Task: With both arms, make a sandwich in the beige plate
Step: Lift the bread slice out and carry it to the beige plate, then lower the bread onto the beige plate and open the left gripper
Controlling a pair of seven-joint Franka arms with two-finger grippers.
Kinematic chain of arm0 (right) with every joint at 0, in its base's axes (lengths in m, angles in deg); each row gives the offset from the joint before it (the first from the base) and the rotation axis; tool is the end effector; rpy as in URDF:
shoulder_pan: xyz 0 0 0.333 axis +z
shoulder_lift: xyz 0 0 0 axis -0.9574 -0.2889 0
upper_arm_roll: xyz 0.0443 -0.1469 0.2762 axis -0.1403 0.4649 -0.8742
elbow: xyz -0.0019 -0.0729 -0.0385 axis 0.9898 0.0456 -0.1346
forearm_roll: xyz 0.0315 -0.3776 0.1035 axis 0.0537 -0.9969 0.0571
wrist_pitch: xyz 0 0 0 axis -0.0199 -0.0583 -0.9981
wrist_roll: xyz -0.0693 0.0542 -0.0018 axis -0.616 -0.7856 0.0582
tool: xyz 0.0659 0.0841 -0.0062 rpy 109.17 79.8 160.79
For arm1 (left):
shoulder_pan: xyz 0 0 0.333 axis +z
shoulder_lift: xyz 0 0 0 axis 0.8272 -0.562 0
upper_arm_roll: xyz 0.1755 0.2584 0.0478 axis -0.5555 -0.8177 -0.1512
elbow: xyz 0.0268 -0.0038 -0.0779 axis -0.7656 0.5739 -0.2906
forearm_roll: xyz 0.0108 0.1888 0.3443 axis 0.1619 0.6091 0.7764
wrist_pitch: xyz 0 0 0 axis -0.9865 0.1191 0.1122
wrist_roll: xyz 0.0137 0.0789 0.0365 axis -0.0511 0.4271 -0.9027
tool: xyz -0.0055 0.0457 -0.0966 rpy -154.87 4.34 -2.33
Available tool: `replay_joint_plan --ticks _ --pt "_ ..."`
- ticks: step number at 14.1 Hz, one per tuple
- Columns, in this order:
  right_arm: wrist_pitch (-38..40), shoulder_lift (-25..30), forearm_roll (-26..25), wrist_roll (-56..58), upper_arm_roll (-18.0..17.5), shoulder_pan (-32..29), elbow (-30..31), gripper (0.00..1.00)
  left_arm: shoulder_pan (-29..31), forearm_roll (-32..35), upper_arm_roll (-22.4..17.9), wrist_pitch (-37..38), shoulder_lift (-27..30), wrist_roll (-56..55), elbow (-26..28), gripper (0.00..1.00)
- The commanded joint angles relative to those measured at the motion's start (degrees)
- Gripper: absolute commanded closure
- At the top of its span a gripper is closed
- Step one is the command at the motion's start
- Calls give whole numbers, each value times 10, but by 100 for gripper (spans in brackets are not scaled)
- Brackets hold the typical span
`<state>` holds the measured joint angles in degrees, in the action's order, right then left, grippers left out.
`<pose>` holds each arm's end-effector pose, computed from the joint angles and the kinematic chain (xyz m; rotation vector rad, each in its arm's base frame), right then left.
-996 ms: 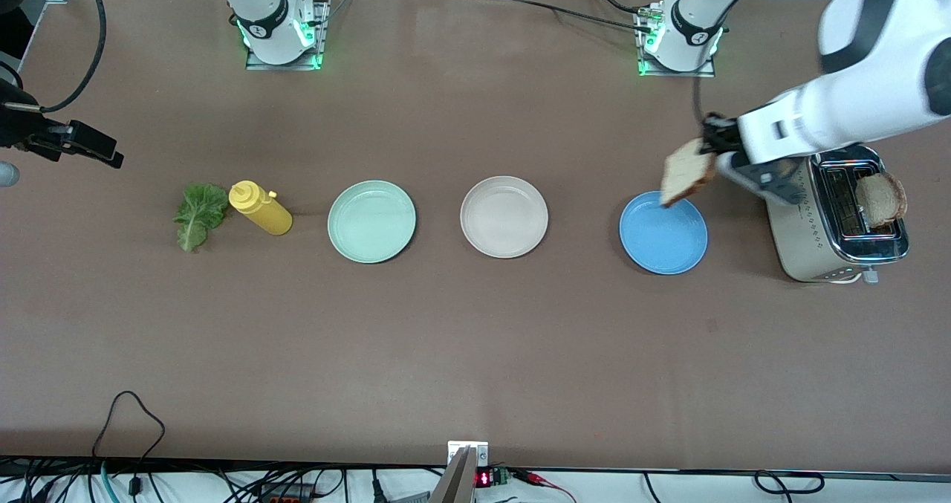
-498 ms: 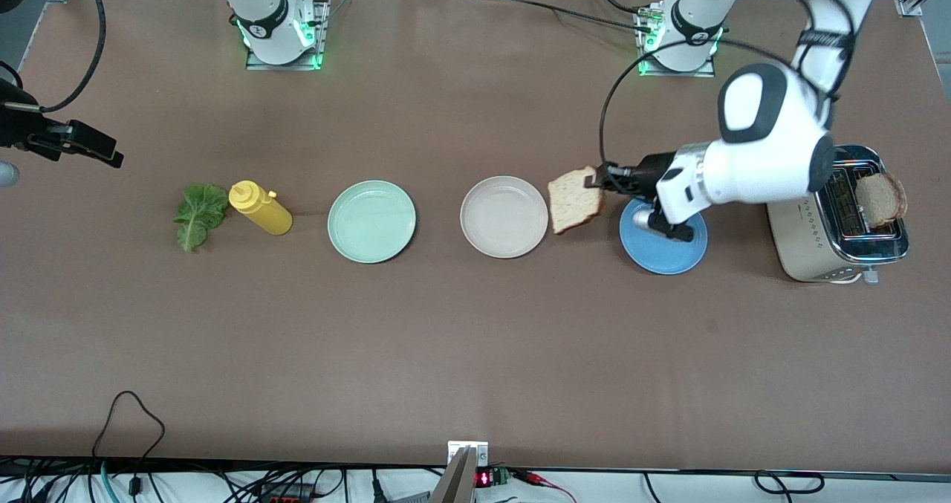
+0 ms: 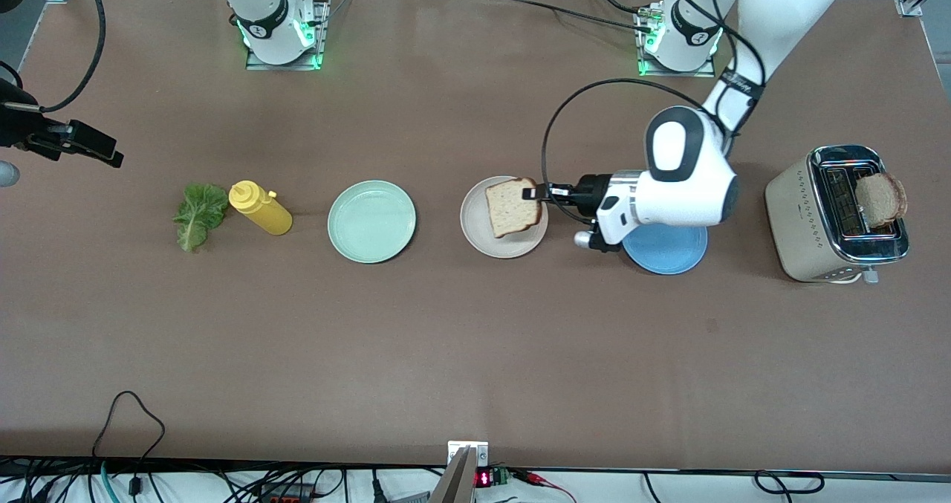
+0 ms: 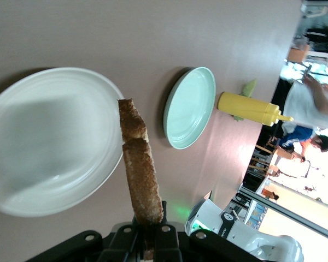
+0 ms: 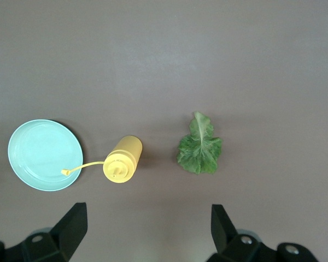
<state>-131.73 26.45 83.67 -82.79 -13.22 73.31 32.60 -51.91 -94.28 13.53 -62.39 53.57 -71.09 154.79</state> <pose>0.5666 -0.0267 0.5899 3.1346 -0.1746 -0.0874 0.5516 -0.2900 0.2812 2.1680 0.0261 -0.3429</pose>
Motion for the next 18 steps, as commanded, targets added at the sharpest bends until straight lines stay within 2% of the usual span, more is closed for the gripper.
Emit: replay_joint_plan --ticks 1,4,6,8,11,13,18 --pt "3 9 6 -4 0 -2 6 0 3 -48 -5 -5 -26 133 7 100" --pt "3 8 8 -4 1 -2 6 0 10 -76 -10 -6 -26 253 30 100" --pt "3 6 9 -4 3 -5 6 0 9 -150 -24 -5 -32 349 50 100" --pt "1 4 21 -4 6 -9 5 0 8 -188 -26 -4 -34 403 68 100" --pt "-2 -5 59 -4 23 -25 4 0 9 -208 -24 0 -43 421 80 100" --pt "-4 -6 60 -4 23 -28 4 0 4 -230 -26 -1 -55 436 81 100" --pt "-1 -9 60 -3 23 -33 5 0 4 -230 -26 -2 -88 466 80 100"
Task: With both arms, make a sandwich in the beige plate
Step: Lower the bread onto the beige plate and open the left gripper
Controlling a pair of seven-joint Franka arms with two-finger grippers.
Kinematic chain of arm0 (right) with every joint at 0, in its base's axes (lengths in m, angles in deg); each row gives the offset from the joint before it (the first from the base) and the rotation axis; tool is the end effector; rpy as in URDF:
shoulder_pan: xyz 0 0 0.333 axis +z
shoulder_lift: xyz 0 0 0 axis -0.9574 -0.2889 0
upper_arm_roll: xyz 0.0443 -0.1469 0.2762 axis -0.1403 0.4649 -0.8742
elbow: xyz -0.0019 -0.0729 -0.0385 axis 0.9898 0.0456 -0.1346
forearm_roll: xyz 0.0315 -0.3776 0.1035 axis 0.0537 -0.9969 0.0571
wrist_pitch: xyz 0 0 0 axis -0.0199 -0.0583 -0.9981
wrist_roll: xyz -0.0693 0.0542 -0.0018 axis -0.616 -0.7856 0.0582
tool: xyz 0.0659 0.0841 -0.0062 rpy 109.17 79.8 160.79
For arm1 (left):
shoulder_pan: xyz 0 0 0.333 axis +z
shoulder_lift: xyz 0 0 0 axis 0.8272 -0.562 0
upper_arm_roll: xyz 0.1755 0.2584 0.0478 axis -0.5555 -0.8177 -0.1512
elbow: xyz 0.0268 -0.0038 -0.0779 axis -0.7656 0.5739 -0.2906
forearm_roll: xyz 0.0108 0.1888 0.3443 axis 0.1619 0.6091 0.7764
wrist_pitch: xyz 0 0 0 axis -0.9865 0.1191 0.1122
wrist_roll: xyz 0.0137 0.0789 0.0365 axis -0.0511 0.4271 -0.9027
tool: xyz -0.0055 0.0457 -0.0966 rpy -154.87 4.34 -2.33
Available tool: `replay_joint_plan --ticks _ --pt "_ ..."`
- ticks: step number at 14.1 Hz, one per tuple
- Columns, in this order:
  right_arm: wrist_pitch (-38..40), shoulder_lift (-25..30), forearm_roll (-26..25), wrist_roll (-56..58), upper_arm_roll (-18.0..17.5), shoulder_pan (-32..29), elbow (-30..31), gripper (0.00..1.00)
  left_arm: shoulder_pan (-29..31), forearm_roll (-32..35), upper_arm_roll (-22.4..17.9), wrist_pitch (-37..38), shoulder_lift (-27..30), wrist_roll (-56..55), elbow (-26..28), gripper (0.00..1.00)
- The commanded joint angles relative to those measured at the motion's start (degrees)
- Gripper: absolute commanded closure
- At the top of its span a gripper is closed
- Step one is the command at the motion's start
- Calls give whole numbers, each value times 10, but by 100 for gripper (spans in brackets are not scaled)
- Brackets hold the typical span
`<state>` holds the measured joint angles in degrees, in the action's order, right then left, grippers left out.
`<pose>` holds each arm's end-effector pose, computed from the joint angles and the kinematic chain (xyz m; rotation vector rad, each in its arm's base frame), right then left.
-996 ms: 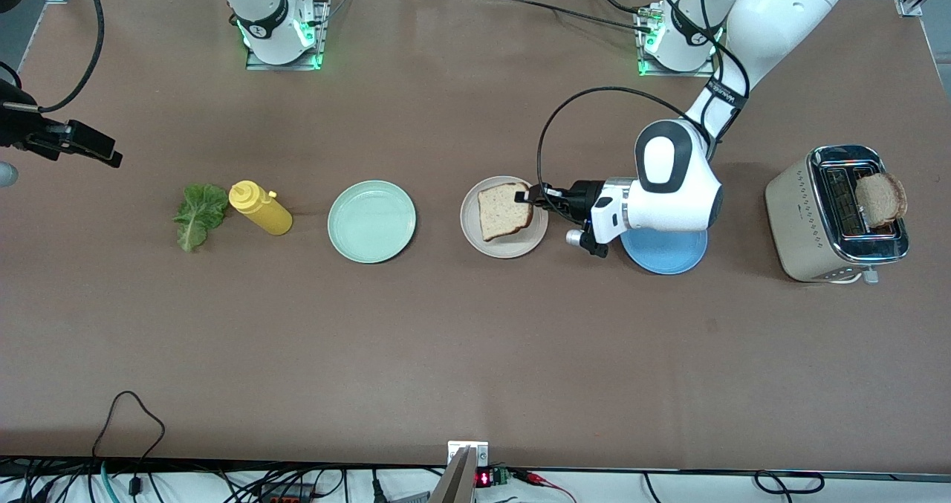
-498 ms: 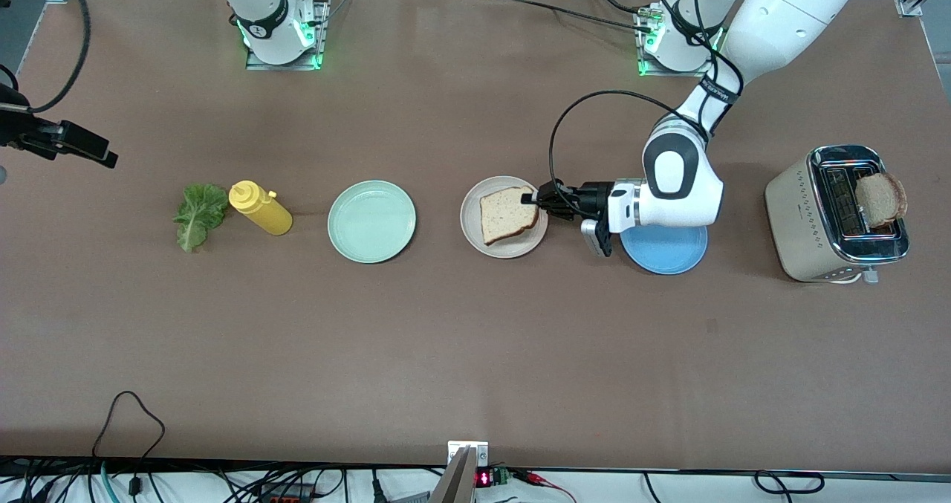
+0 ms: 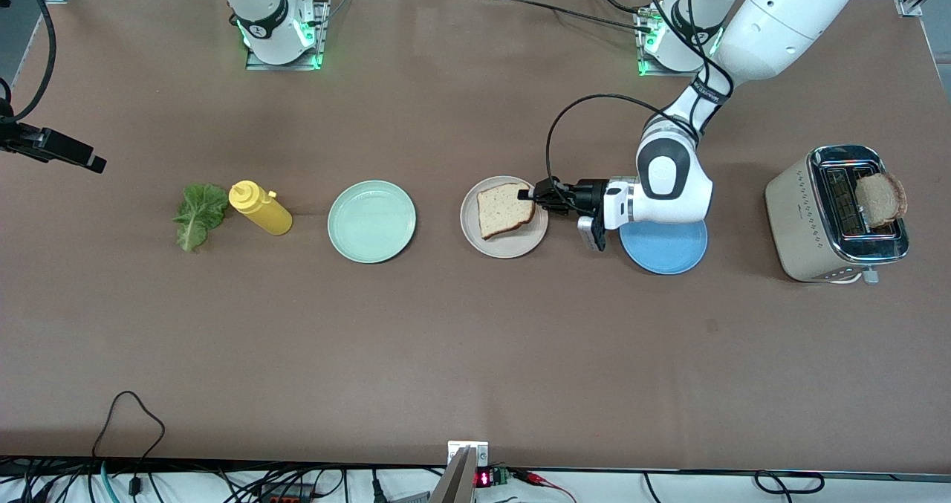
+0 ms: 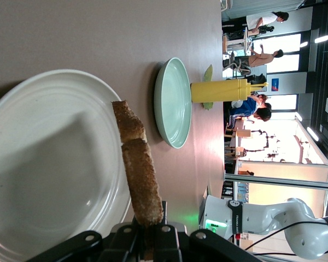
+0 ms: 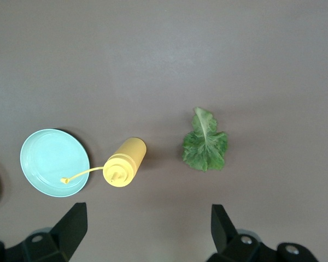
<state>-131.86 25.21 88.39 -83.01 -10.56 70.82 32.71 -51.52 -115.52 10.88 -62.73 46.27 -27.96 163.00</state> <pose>0.5688 -0.0685 0.5773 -3.0425 0.3196 0.1131 0.5048 -0.2631 0.1652 1.9292 -0.1998 -0.0940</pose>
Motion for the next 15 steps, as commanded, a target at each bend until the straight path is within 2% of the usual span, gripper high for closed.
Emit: replay_joint_plan --ticks 1,7,9,10,12,13,14,15 --pt "0 1 12 4 -4 -7 4 0 0 -17 0 1 -17 39 -1 100" --pt "5 -7 12 0 -7 0 11 0 0 -18 -12 -2 -37 82 -3 99" --pt "-3 -11 14 2 -10 -2 25 0 -2 -18 -13 -3 -40 85 -6 91" --pt "-2 -12 14 12 -12 -2 38 0 -5 -19 -13 -6 -40 83 -8 77" --pt "-15 -4 52 70 -15 -9 77 0 -18 -20 -12 -48 -40 79 -9 36" --pt "-28 -4 66 116 -15 -23 93 0 -29 -29 -12 -59 -40 79 -11 11" --pt "-38 -3 66 157 -15 -26 105 0 -37 -45 -12 -60 -39 79 -11 0" --pt "-49 0 66 186 -15 -28 119 0 -41 -52 -12 -60 -36 77 -11 0"
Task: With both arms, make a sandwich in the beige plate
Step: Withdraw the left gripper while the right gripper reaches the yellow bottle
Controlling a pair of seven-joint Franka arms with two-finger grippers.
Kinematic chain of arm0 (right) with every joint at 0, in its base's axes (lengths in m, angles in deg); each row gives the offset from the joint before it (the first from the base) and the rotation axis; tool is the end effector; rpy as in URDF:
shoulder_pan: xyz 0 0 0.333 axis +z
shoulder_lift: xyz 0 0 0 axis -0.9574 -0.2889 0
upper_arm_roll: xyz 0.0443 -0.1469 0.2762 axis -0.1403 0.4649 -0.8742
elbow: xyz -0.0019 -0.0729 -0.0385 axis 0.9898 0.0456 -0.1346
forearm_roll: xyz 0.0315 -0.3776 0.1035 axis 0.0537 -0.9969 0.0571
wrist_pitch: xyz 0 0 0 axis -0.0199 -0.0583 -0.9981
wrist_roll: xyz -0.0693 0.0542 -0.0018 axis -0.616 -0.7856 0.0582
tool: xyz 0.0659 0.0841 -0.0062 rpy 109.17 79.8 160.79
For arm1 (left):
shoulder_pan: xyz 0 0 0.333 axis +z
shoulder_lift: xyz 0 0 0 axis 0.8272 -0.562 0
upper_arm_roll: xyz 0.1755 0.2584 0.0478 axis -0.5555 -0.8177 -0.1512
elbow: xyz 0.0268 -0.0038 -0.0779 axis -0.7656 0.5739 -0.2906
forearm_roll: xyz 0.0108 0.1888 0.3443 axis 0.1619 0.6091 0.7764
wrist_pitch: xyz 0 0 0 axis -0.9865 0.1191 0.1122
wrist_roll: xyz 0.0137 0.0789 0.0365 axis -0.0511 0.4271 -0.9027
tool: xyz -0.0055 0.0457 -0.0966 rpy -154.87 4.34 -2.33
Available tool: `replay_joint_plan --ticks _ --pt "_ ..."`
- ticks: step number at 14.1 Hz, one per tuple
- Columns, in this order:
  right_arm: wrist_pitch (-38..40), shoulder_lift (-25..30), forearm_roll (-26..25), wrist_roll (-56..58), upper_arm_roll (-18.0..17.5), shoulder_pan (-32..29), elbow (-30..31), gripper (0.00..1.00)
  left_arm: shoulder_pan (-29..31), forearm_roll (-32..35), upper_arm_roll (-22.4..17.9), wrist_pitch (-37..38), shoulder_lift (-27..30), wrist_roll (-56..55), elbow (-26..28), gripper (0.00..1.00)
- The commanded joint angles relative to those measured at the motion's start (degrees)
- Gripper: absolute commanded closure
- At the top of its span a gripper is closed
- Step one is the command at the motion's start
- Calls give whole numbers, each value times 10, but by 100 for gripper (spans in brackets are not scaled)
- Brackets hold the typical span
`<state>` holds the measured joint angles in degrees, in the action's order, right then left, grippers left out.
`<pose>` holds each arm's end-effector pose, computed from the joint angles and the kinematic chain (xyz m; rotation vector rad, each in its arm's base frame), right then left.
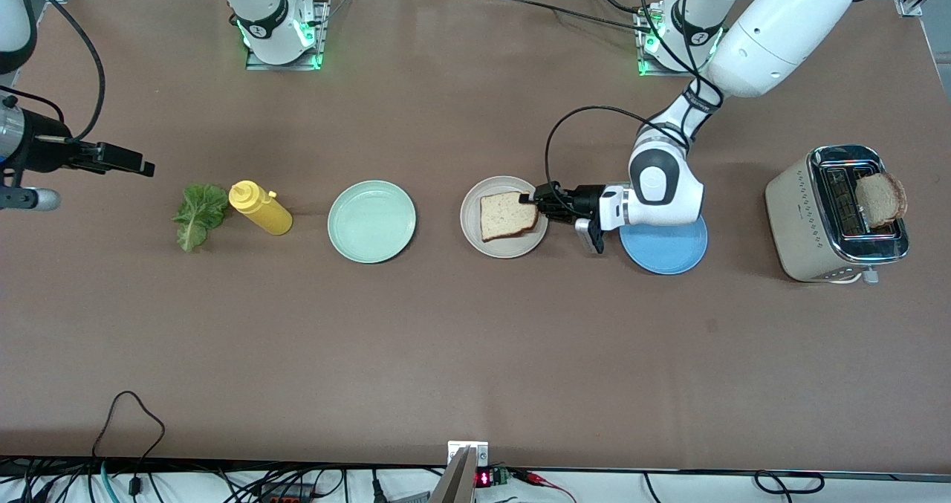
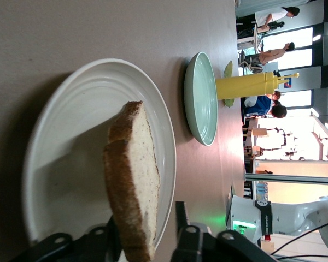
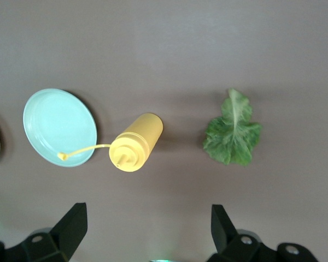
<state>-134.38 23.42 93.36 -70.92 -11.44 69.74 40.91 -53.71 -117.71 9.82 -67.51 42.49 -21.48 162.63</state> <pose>0.5667 -0.0619 0.4972 -2.9406 0.0373 0.2683 0.4962 -0.2654 0.1283 1.9747 -0.2275 -0.0381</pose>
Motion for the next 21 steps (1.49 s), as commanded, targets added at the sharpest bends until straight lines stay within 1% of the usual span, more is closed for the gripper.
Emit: replay_joint_plan --ticks 1,2,4,6,7,9,11,14,15,18,19,20,21 --pt "-34 24 16 81 -6 -19 51 0 -20 -30 -1 -13 5 13 -9 0" --pt "-45 28 15 90 -6 -19 65 0 -19 -29 -1 -12 14 13 -15 0" --pt "-51 29 11 99 -7 -19 73 0 -22 -23 -3 -13 50 13 -11 0" --pt "-53 29 9 105 -8 -19 79 0 -25 -19 -9 -13 72 14 -7 0" --pt "-53 29 8 105 -8 -19 78 0 -25 -14 -10 -13 79 14 -5 0" --pt "-53 29 8 105 -8 -19 78 0 -25 8 -25 -13 84 13 -2 0" --pt "-53 29 8 105 -8 -19 78 0 -25 9 -28 -13 84 13 10 0" --pt "-58 28 8 115 -8 -19 81 0 -24 13 -62 -9 86 18 24 0" --pt "-59 29 8 144 -8 -20 85 0 -24 20 -71 -7 92 18 27 0" --pt "-74 42 12 205 -12 -28 125 0 -22 57 -90 1 138 12 32 0" --pt "-93 52 12 241 -17 -33 146 0 -22 73 -102 22 150 1 31 0" --pt "-110 55 13 279 -18 -37 165 0 -22 94 -125 51 160 -22 28 0" --pt "-111 55 14 299 -20 -42 170 0 -22 123 -144 78 166 -46 22 0"
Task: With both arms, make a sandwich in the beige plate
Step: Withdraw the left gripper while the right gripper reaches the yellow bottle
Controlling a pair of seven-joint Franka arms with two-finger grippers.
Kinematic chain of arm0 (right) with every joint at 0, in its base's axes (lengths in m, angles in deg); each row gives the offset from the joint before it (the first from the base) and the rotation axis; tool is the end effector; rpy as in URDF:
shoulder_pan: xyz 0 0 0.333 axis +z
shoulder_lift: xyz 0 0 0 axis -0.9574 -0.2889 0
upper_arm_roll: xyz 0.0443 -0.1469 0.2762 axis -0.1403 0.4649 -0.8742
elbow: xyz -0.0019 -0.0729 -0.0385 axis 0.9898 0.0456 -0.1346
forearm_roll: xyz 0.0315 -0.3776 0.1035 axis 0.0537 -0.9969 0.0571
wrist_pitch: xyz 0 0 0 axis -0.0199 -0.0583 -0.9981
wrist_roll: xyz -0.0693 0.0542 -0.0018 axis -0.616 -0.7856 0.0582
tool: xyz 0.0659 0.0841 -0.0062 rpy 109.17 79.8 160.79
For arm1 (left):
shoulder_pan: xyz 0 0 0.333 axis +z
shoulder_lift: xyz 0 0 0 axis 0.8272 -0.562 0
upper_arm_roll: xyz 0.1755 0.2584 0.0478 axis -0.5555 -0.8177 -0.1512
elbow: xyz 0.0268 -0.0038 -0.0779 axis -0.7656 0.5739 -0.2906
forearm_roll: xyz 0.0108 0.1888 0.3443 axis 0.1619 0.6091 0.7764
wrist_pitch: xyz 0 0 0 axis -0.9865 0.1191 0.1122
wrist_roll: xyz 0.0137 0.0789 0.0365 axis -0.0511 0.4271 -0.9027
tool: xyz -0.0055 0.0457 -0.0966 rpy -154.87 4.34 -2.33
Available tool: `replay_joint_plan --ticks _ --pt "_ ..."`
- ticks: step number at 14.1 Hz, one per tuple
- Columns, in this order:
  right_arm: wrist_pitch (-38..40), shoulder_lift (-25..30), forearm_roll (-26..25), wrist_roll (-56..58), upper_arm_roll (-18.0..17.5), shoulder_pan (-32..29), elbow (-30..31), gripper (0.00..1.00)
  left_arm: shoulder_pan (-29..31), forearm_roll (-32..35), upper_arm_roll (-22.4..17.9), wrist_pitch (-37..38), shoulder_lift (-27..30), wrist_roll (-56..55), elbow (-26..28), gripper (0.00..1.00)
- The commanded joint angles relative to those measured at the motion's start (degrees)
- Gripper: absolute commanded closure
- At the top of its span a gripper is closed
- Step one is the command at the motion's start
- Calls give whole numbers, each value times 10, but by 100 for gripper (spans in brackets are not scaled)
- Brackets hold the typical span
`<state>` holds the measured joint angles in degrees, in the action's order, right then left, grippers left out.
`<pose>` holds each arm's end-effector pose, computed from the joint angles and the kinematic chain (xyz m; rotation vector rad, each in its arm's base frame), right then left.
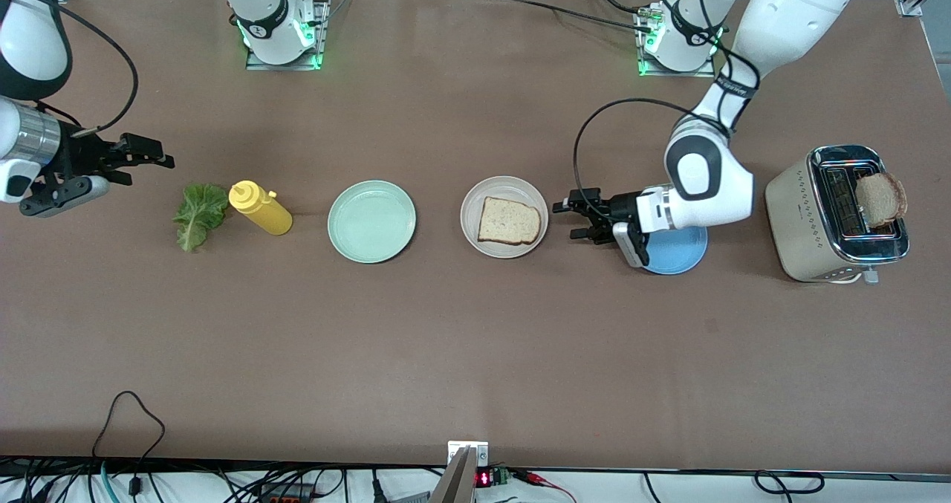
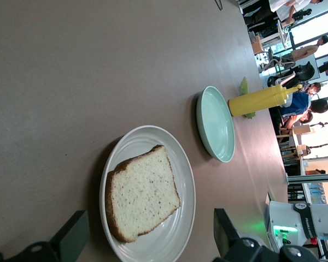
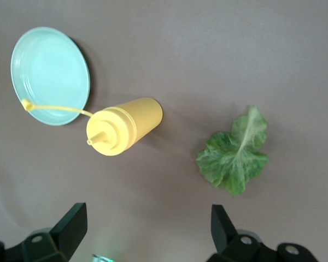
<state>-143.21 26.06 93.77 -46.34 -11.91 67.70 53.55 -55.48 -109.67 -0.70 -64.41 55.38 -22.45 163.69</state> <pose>0.5385 -0.0761 0.4328 -2.8538 -0.4994 0.2209 0.5460 -0.1868 0.2148 2.1093 -0.3909 0.1511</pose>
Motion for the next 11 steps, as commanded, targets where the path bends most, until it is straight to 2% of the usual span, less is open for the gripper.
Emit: replay_joint_plan --ticks 1,3,7,9,11 --pt "-24 26 10 63 -16 -23 52 0 -4 74 -61 64 45 -58 5 0" --pt "-54 26 17 140 -16 -24 77 0 -4 157 -99 87 54 -99 -10 0" --pt "-105 11 82 273 -16 -46 119 0 -4 344 -156 113 64 -209 -40 0" --pt "-137 4 104 365 -16 -60 137 0 -4 447 -176 149 64 -273 -80 0" --pt "-154 -8 142 437 -16 -64 146 0 -4 508 -196 181 64 -316 -118 0"
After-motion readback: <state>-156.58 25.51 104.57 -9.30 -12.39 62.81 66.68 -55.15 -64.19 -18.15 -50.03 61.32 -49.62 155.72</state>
